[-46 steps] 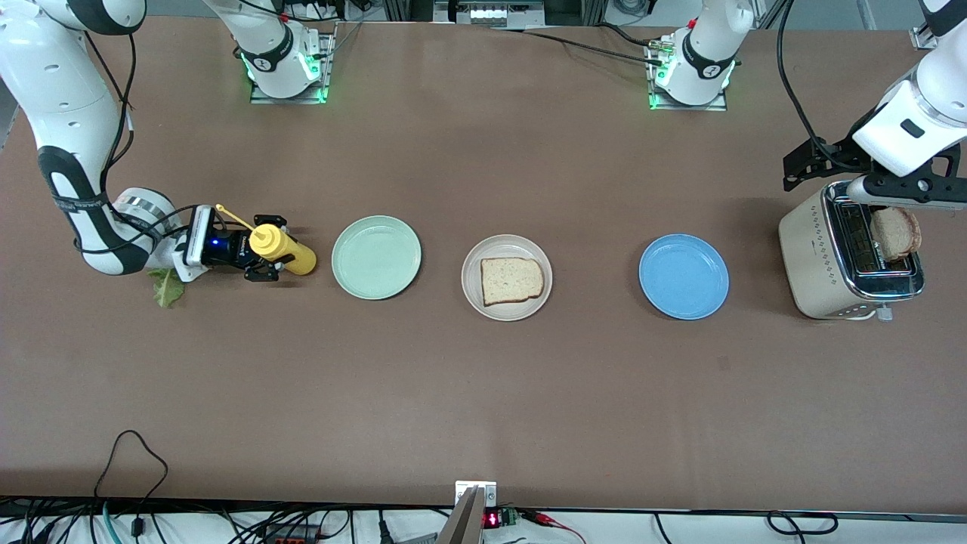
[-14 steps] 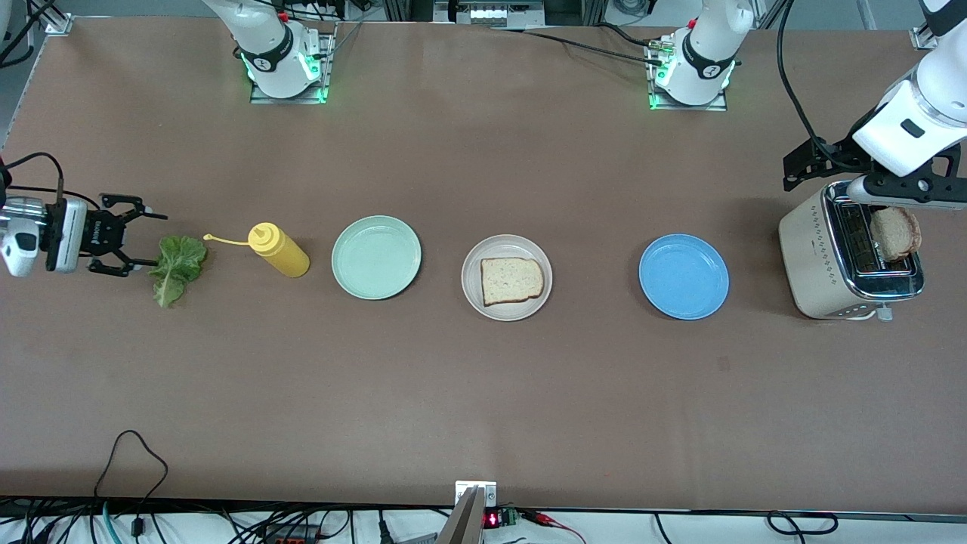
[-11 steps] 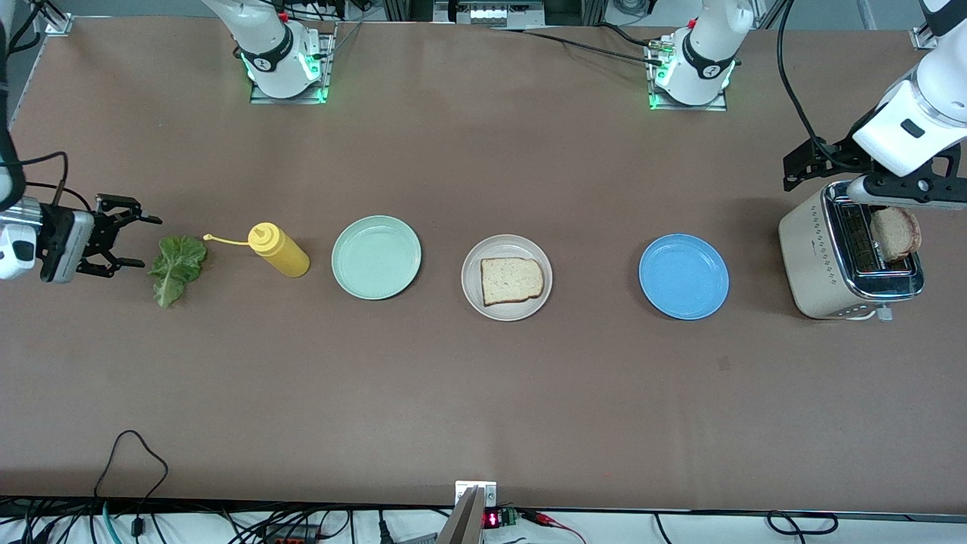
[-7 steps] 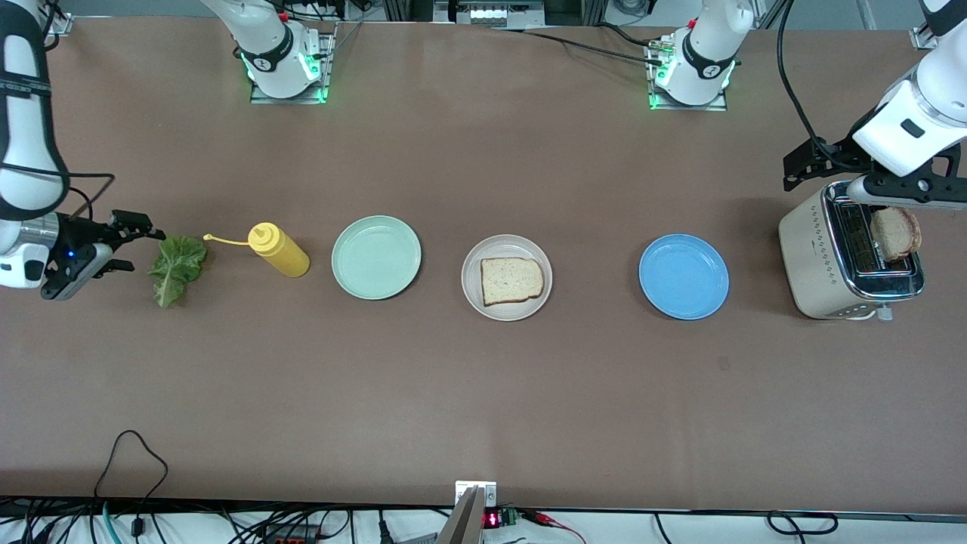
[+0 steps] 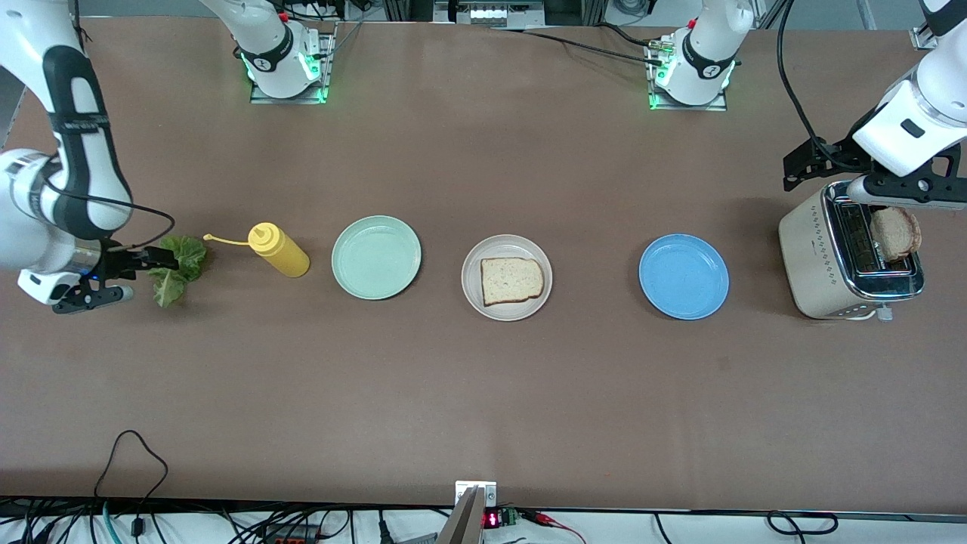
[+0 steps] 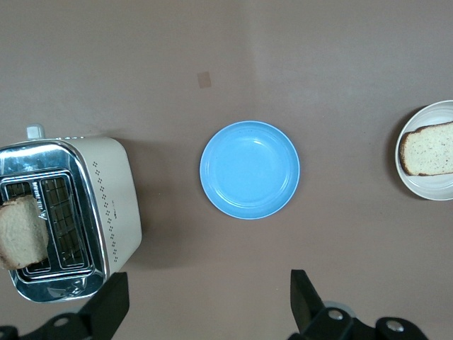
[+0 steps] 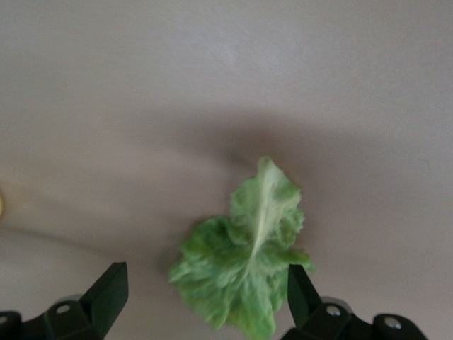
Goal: Make sandwich in beige plate with both arms
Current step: 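Lower the right gripper and grasp the green lettuce leaf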
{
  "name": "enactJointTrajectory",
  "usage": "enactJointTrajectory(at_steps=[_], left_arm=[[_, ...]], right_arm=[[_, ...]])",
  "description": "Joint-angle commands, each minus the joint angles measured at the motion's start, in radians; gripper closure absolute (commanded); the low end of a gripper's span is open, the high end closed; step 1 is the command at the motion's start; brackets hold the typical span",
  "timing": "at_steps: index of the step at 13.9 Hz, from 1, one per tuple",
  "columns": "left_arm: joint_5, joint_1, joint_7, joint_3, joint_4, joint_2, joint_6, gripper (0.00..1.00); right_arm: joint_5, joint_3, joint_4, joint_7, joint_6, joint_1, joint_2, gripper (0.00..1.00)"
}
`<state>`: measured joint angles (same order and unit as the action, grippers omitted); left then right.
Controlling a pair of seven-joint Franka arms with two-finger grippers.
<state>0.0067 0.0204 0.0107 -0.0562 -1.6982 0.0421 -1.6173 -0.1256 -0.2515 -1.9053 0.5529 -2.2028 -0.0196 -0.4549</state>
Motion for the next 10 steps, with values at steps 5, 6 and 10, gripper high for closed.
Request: enactJointTrajectory(at_steps=[5, 6, 10], left_arm=[[-0.011, 0.006, -0.023, 0.006, 0.029, -0.011, 0.022, 0.00], [-0.010, 0.004, -0.025, 0.006, 0.029, -0.013, 0.022, 0.00], [-0.010, 0.006, -0.021, 0.004, 0.029, -0.011, 0.022, 0.00]], right_arm=[[0.044, -0.009, -0.020, -0.010, -0.172, -0.002, -0.088, 0.00], [0.044, -0.009, -0.021, 0.001, -0.187, -0.003, -0.099, 0.00], [0.044, -0.009, -0.032, 0.059, -0.216, -0.013, -0.107, 0.45]])
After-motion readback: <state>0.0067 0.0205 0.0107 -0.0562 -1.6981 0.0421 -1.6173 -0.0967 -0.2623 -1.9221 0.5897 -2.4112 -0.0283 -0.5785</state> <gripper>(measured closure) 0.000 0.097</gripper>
